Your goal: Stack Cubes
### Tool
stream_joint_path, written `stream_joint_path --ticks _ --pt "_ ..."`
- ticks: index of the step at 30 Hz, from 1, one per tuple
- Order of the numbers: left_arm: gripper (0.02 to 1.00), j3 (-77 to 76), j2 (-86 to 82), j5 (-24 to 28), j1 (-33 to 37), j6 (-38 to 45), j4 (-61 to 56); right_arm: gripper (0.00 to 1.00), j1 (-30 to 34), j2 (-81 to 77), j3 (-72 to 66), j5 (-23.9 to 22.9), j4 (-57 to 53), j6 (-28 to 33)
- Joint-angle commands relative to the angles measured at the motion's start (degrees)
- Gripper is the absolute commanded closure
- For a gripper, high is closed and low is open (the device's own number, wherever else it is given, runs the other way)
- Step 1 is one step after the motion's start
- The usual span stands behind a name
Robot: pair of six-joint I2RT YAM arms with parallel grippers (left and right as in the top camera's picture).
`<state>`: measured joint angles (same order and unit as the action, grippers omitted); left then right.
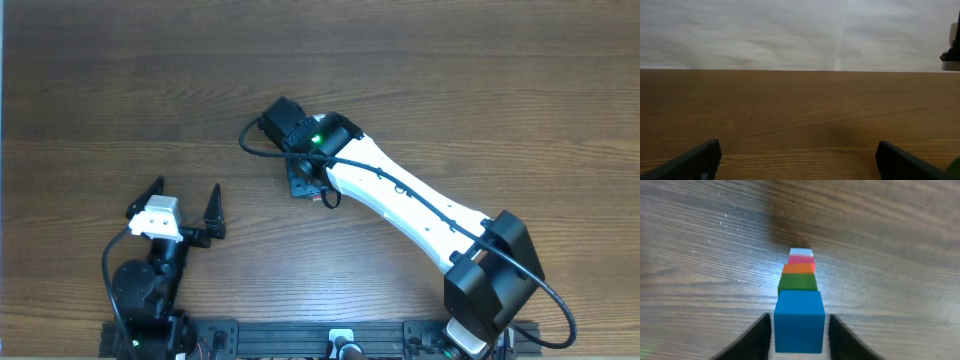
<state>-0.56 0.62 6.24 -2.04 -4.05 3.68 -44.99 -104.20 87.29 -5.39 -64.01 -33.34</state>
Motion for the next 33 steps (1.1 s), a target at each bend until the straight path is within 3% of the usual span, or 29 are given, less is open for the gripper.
stream_joint_path --ticks 1,7,18,24,33 --pt "0.02 0.2 -0.2 0.7 0.5 0.6 0.2 0.36 0.4 -0.7 -0.5 -1.1 0.1 -0.1" --pt "0.018 0.2 -0.2 0.8 0.5 0.6 0.2 0.007 0.4 -0.7 -0.5 -1.1 0.2 -0.1" --pt "0.02 0.2 -0.2 0.8 0.5 0.6 0.2 0.007 4.2 -0.7 0.5 -2.3 3.7 1.9" --pt "0.018 0.2 -0.2 0.8 0.5 0.6 0.2 0.009 17.9 -0.7 6.4 -2.5 5.3 10.5" --pt "0.018 0.2 -0.2 0.7 0.5 0.6 0.2 0.007 36.2 -0.1 14.2 -3.2 5.0 17.5"
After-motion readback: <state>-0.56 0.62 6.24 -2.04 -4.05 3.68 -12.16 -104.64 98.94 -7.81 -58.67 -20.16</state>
